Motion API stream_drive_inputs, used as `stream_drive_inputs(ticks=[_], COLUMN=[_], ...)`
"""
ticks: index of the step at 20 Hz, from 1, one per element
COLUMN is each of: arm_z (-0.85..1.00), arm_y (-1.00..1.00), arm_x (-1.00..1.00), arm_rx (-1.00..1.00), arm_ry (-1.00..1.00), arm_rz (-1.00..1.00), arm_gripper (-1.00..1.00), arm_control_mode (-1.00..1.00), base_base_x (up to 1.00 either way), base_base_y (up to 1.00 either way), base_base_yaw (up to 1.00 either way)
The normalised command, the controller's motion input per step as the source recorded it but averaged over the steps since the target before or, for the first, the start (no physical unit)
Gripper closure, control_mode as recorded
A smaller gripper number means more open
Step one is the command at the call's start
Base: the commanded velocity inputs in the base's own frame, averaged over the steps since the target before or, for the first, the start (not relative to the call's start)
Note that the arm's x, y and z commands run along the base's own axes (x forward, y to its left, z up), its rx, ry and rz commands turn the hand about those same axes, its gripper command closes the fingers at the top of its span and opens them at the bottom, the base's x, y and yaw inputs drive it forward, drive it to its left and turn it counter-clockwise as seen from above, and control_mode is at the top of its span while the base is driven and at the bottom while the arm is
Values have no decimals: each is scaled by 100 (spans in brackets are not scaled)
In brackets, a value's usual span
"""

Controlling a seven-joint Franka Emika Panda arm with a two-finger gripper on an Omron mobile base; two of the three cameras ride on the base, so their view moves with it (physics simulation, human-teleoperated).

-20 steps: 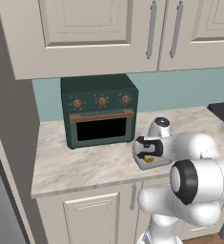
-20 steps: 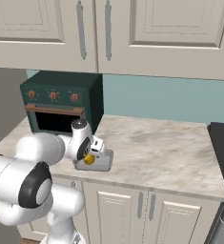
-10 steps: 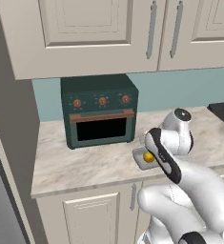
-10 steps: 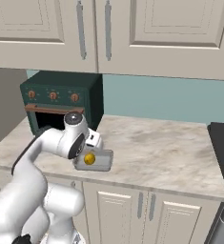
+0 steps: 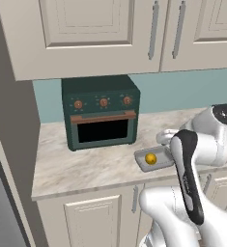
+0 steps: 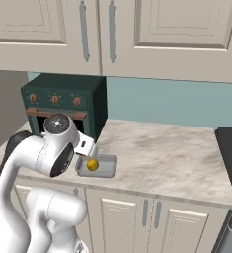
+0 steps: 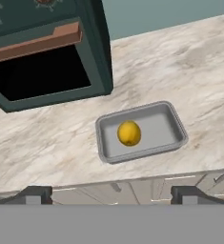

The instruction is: Take the broccoli and lemon out of the freezer and place them in the tupperware container on the counter. Then put the tupperware containing the vegetables back in the freezer.

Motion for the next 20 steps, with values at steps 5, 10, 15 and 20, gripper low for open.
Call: stream_drive_inputs(ticks=[5, 10, 15, 20], arm_z=[100, 98, 56, 6], arm_y=[0, 0, 2, 3], arm_x=[-80, -69, -43, -39], arm_rx=[0, 0, -2, -9], arm_ry=[0, 5, 11, 5], arm_rz=[0, 0, 0, 0], arm_gripper=[-100, -100, -100, -100], arm_control_mode=[-100, -100, -100, -100], base_base_x=[0, 0, 0, 0], base_base_y=[0, 0, 0, 0], base_base_yaw=[0, 0, 0, 0])
